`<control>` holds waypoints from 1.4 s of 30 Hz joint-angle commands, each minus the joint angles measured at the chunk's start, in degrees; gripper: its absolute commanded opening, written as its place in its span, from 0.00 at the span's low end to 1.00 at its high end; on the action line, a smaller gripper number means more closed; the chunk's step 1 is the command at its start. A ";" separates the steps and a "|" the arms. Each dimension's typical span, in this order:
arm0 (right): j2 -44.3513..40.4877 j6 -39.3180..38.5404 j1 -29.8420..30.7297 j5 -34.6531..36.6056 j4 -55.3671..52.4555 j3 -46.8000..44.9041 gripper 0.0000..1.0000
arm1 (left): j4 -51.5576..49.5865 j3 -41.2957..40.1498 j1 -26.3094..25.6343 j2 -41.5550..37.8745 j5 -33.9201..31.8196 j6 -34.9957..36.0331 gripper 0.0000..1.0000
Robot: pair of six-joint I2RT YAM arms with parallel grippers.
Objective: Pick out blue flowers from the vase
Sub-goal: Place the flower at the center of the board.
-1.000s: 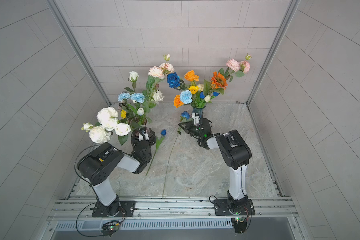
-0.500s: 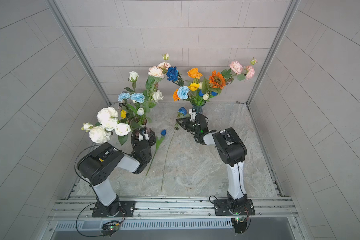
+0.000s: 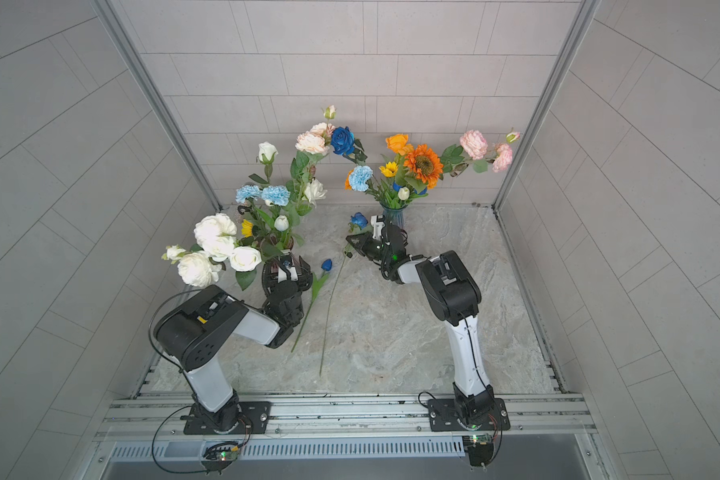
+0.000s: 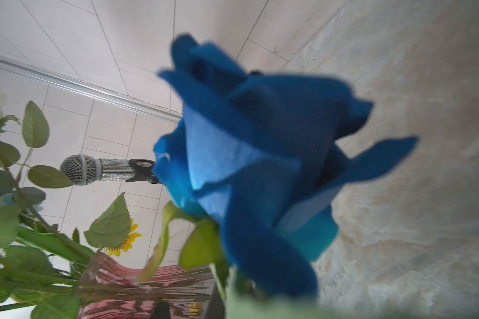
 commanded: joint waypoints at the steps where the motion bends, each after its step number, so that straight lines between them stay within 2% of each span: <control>1: 2.15 -1.85 0.03 1.55 -2.35 1.32 0.00 | 0.19 -0.33 0.14 -0.13 0.64 0.35 0.92; 14: 6.80 -2.68 -0.07 1.69 -3.57 6.19 0.00 | 0.31 -0.38 0.14 -0.08 0.56 0.40 0.92; 25: 9.79 -7.21 -0.08 2.02 -10.48 10.92 0.01 | 0.31 -0.42 0.14 -0.09 0.34 0.18 0.92; 29: 10.19 -7.86 -0.06 1.65 -11.50 11.60 0.14 | 0.30 -0.37 0.17 -0.08 0.50 0.31 0.92; 35: 6.86 -8.80 0.31 2.11 -10.79 8.21 0.43 | 0.30 -0.33 0.14 -0.08 0.46 0.18 0.92; 38: 3.01 -11.60 1.17 3.08 -13.27 5.97 0.49 | 0.31 -0.40 0.14 -0.09 0.36 0.18 0.92; 42: -3.74 -18.35 3.07 6.48 -20.56 2.82 0.52 | 0.27 -0.42 0.14 -0.08 0.31 0.13 0.92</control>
